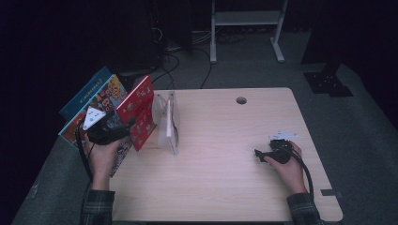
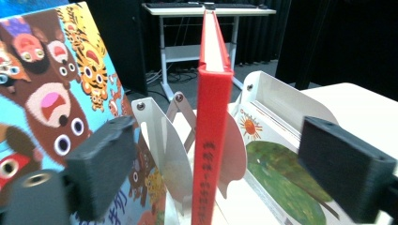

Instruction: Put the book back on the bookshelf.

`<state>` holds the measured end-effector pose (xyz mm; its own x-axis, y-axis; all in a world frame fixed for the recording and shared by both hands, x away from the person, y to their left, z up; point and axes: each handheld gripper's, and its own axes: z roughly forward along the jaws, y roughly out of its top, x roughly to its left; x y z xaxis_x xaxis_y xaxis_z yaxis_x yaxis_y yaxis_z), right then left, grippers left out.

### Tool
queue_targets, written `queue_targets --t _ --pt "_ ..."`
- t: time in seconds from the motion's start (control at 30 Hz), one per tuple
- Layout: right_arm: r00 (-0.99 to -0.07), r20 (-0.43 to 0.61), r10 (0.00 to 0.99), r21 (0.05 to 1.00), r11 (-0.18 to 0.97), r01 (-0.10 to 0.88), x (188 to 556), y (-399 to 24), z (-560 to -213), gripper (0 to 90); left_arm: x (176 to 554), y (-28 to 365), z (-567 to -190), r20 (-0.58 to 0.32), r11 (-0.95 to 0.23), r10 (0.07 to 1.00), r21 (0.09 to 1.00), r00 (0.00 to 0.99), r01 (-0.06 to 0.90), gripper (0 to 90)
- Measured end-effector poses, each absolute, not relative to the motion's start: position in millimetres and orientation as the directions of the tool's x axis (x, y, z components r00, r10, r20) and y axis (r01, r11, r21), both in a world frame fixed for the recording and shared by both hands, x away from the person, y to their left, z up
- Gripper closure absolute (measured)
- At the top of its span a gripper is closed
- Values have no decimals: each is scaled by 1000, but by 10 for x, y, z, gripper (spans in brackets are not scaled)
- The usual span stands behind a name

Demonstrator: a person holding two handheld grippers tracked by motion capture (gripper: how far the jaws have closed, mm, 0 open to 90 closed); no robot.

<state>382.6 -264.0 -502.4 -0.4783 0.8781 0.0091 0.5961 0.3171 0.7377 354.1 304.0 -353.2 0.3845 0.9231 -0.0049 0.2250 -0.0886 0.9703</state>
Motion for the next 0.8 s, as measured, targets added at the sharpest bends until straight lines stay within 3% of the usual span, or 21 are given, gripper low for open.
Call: queue_targets --t 0.33,0.8 --pt "-479 9 878 738 317 596 3826 -2639 -5024 149 3265 3046 -3595 -9 -90 916 970 400 227 0" --pt "-478 10 879 737 316 597 3824 -2639 -5024 149 2854 3015 -3693 10 -105 917 971 398 216 0"
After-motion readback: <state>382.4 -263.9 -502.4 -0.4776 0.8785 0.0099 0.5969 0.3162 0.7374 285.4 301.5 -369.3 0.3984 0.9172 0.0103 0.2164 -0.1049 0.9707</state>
